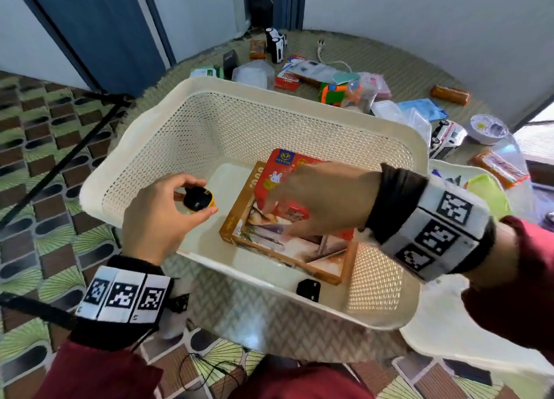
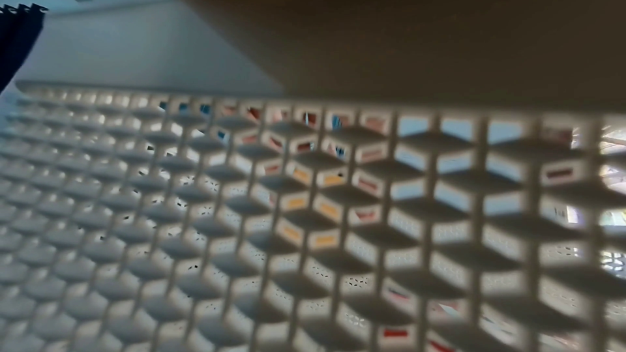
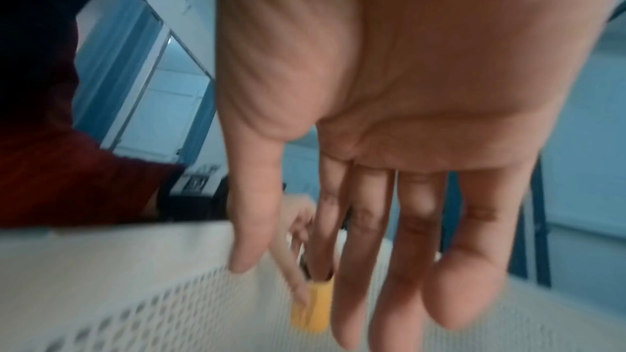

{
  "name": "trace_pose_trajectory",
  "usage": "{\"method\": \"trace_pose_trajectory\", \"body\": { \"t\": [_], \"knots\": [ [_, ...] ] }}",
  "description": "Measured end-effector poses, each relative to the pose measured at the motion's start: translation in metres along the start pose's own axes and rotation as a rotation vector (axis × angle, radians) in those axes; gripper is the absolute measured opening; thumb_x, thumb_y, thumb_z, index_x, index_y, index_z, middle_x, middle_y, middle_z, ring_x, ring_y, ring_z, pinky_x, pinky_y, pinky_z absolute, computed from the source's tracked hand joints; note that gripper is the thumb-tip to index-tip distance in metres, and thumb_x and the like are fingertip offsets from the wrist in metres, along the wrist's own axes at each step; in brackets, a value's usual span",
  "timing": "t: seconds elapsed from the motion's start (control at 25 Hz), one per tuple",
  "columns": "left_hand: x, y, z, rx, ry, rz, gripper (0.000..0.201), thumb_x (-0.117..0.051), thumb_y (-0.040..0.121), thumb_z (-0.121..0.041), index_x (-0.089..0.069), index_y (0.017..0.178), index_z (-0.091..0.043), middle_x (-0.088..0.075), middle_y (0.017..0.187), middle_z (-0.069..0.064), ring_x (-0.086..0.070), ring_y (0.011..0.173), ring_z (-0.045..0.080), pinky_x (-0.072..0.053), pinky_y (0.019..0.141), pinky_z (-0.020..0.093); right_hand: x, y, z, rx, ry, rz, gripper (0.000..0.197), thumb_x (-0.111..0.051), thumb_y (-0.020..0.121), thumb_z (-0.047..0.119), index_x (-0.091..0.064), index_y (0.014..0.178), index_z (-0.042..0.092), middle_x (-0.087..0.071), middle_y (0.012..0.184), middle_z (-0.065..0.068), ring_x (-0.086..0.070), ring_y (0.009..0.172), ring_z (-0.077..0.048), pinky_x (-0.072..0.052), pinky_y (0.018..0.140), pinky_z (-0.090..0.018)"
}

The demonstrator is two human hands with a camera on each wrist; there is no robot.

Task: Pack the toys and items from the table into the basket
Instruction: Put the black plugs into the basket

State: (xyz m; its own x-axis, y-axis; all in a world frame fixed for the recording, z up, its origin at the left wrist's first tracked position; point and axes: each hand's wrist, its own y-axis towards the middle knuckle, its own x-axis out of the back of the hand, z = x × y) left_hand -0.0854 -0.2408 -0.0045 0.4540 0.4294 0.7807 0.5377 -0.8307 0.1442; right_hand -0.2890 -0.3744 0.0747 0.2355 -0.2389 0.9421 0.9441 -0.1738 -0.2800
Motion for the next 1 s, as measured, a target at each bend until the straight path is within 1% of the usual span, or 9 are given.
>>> {"method": "trace_pose_trajectory", "body": {
  "t": [0.12,0.24,0.36,0.44,0.56,0.68,0.88,0.96,1.0],
  "knots": [
    [0.0,0.0,-0.003,-0.001,0.028,-0.004,0.034,-0.084,0.068,-0.031,-0.068,0.098,-0.026,-0.063,0.095,-0.01,-0.058,0.082,0.008,-0.044,0.063,0.026,0.022,-0.053,0.002,-0.13,0.005,-0.169,0.041,-0.051,0.088,0.051,-0.052,0.125,0.033,-0.061,0.116,0.009,-0.059,0.102,-0.016,-0.049,0.084,-0.035],
    [0.001,0.0,-0.005,-0.025,0.015,0.001,0.035,-0.085,0.067,-0.031,-0.07,0.097,-0.025,-0.068,0.097,-0.005,-0.061,0.085,0.011,-0.05,0.069,0.031,0.01,-0.093,-0.004,-0.313,0.101,-0.332,0.045,-0.048,0.087,0.051,-0.051,0.128,0.031,-0.057,0.122,0.007,-0.052,0.112,-0.015,-0.045,0.093,-0.035],
    [0.003,0.001,-0.01,-0.072,-0.038,-0.014,0.035,-0.086,0.066,-0.026,-0.07,0.097,-0.025,-0.069,0.097,-0.003,-0.063,0.086,0.012,-0.05,0.064,0.027,-0.025,-0.119,-0.008,-0.548,0.193,-0.429,0.064,-0.054,0.085,0.049,-0.035,0.141,0.026,-0.033,0.143,-0.003,-0.032,0.13,-0.022,-0.033,0.107,-0.037],
    [0.004,0.0,-0.015,-0.103,-0.083,-0.003,0.036,-0.087,0.065,-0.024,-0.07,0.096,-0.028,-0.07,0.095,-0.006,-0.064,0.085,0.007,-0.051,0.065,0.021,-0.053,-0.127,-0.007,-0.684,0.251,-0.484,0.075,-0.06,0.084,0.041,-0.022,0.146,0.021,-0.022,0.148,-0.009,-0.024,0.135,-0.027,-0.026,0.11,-0.038],
    [0.016,-0.002,-0.027,-0.119,-0.119,0.057,0.036,-0.088,0.062,-0.023,-0.069,0.091,-0.034,-0.072,0.086,-0.015,-0.063,0.079,-0.005,-0.048,0.065,0.007,-0.082,-0.127,-0.003,-0.794,0.37,-0.662,0.081,-0.061,0.084,0.032,-0.016,0.147,0.01,-0.023,0.145,-0.014,-0.018,0.136,-0.028,-0.014,0.113,-0.032],
    [0.041,0.004,-0.049,-0.182,-0.13,0.109,0.037,-0.087,0.058,-0.029,-0.071,0.092,-0.032,-0.068,0.09,-0.026,-0.062,0.072,-0.008,-0.046,0.065,0.002,-0.098,-0.123,0.002,-0.828,0.523,-0.754,0.081,-0.058,0.086,0.025,-0.01,0.148,0.007,-0.023,0.144,-0.012,-0.015,0.137,-0.021,-0.005,0.107,-0.02],
    [0.079,0.037,-0.098,-0.323,-0.17,0.207,0.046,-0.086,0.053,-0.031,-0.071,0.097,-0.033,-0.071,0.09,-0.019,-0.066,0.072,0.003,-0.052,0.067,0.009,-0.106,-0.116,0.009,-0.914,0.623,-0.79,0.073,-0.053,0.089,0.013,-0.011,0.15,0.01,-0.025,0.144,-0.006,-0.026,0.13,-0.016,-0.017,0.099,-0.014],
    [0.078,0.055,-0.118,-0.395,-0.189,0.281,0.045,-0.085,0.055,-0.029,-0.071,0.098,-0.031,-0.072,0.087,-0.013,-0.067,0.074,0.003,-0.054,0.067,0.012,-0.107,-0.113,0.012,-0.967,0.667,-0.822,0.071,-0.052,0.089,0.009,-0.014,0.149,0.011,-0.027,0.145,-0.005,-0.036,0.127,-0.019,-0.026,0.104,-0.02],
    [0.074,0.064,-0.128,-0.431,-0.179,0.329,0.045,-0.084,0.056,-0.029,-0.07,0.099,-0.032,-0.073,0.087,-0.012,-0.067,0.078,0.001,-0.055,0.068,0.014,-0.107,-0.111,0.014,-0.979,0.682,-0.851,0.071,-0.053,0.088,0.007,-0.017,0.148,0.011,-0.03,0.145,-0.007,-0.043,0.123,-0.022,-0.036,0.106,-0.029]
  ]
}}
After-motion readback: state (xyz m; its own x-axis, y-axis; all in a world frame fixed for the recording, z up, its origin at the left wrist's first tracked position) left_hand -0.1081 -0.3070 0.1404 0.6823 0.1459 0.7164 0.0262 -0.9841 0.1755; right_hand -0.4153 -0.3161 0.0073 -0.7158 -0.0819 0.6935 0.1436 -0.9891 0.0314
